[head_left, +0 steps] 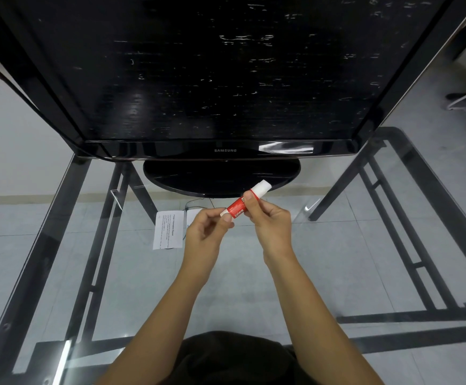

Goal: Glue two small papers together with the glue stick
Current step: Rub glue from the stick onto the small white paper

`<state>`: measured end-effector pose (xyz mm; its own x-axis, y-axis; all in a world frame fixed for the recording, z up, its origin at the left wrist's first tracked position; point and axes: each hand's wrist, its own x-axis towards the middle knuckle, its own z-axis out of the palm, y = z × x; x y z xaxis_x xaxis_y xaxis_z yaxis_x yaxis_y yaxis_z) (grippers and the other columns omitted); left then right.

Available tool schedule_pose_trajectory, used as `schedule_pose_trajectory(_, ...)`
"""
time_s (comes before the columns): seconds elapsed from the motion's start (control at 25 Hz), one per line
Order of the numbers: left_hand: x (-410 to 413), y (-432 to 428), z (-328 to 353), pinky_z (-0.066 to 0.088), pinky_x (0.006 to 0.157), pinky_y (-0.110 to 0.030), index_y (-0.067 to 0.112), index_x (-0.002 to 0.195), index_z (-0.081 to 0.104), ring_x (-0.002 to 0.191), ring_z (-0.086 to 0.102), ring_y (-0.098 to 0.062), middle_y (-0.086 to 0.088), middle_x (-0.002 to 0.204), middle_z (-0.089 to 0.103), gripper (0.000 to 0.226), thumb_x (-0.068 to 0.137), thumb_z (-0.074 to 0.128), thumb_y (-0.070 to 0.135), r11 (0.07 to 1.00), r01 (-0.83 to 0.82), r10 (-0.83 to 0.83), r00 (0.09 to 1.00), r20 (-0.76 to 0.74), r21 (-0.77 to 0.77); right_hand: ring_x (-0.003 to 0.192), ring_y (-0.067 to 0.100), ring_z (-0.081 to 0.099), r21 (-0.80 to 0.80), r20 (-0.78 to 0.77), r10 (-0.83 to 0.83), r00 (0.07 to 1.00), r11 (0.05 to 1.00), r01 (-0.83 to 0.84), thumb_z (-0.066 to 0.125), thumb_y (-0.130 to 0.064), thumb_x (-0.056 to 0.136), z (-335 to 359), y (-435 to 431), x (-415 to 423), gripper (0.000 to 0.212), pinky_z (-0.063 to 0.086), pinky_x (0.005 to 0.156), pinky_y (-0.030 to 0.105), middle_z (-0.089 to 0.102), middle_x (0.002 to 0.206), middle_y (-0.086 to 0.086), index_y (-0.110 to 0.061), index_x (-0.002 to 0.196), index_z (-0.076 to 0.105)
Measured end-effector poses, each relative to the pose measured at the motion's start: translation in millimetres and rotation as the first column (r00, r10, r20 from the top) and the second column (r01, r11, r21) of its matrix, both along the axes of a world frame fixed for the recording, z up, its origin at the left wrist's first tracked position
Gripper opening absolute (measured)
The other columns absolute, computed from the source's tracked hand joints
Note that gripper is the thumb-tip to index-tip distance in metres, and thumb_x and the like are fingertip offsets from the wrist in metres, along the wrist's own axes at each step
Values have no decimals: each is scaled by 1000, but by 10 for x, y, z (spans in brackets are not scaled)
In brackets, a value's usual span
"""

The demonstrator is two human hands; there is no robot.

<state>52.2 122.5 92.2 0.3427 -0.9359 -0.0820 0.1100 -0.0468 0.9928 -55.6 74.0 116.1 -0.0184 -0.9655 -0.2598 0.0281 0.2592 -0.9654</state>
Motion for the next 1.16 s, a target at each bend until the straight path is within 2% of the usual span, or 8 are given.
schedule_pose_trajectory(0.36, 19, -3, 1, 52, 74, -18, 23, 101, 66, 91, 68, -16, 3, 97, 72, 25, 78, 66, 32, 999, 9, -16, 989, -149, -45, 81, 6, 65, -42, -67, 84, 994, 995, -87, 66, -47, 79, 23, 6, -13, 26, 49, 82, 22, 72, 78, -5, -23, 82, 75)
schedule_pose_trajectory(0.52, 163, 14, 35, 53, 76, -19, 21, 102, 66, 93, 67, -17, 0, 100, 71, 30, 76, 66, 36, 998, -55, 49, 988, -146, -41, 85, -16, 58, -75, -144, 105, 984, 990, -116, 63, -48, 81, -64, -43, -84, 41, 42, 68, 0, 64, 90, -25, -25, 115, 64)
schedule_pose_trajectory(0.6, 308, 15, 54, 53, 78, -21, 22, 101, 66, 93, 67, -16, 2, 97, 72, 28, 76, 66, 35, 995, -92, 85, 984, -154, -38, 96, -9, 58, -104, -254, 72, 965, 989, -101, 61, -41, 86, -209, -43, -134, 39, 39, 71, -4, 64, 101, -21, -21, 119, 62)
schedule_pose_trajectory(0.68, 459, 24, 66, 53, 79, -22, 26, 97, 67, 92, 67, -15, 5, 95, 72, 21, 77, 65, 34, 992, -126, 120, 979, -163, -26, 106, 7, 58, -119, -414, 94, 905, 981, -156, 57, -31, 91, -405, -5, -118, 35, 40, 82, 1, 65, 115, -3, -14, 122, 61)
schedule_pose_trajectory(0.76, 574, 41, 45, 51, 79, -24, 25, 98, 67, 93, 67, -16, 3, 97, 71, 18, 81, 65, 29, 987, -159, 157, 973, -169, 0, 116, 17, 55, -115, -578, 198, 792, 941, -319, 50, -22, 95, -616, 41, -16, 33, 38, 95, 15, 59, 127, 6, -11, 126, 56)
schedule_pose_trajectory(0.92, 716, 138, -48, 51, 78, -24, 21, 100, 66, 91, 67, -17, 1, 97, 70, 18, 82, 65, 25, 974, -220, 226, 958, -179, 52, 139, 20, 29, 51, -803, 437, 405, 728, -683, 37, -19, 100, -983, 92, 287, 44, 25, 111, 29, 31, 152, 5, -12, 143, 32)
schedule_pose_trajectory(1.04, 813, 237, -135, 53, 82, -27, 21, 97, 67, 91, 67, -18, 6, 92, 72, 17, 81, 66, 25, 968, -242, 251, 949, -192, 74, 144, 22, 9, 190, -874, 467, 135, 583, -790, 29, -21, 101, -1195, 42, 418, 50, 14, 115, 36, 9, 158, 4, -12, 148, 14)
schedule_pose_trajectory(1.16, 878, 322, -254, 52, 86, -31, 18, 98, 67, 90, 67, -20, 5, 90, 72, 14, 84, 64, 19, 961, -254, 272, 938, -215, 106, 145, 20, 0, 303, -892, 448, -61, 493, -816, 24, -25, 102, -1339, -8, 457, 52, 5, 116, 39, -1, 159, 2, -12, 148, 4)
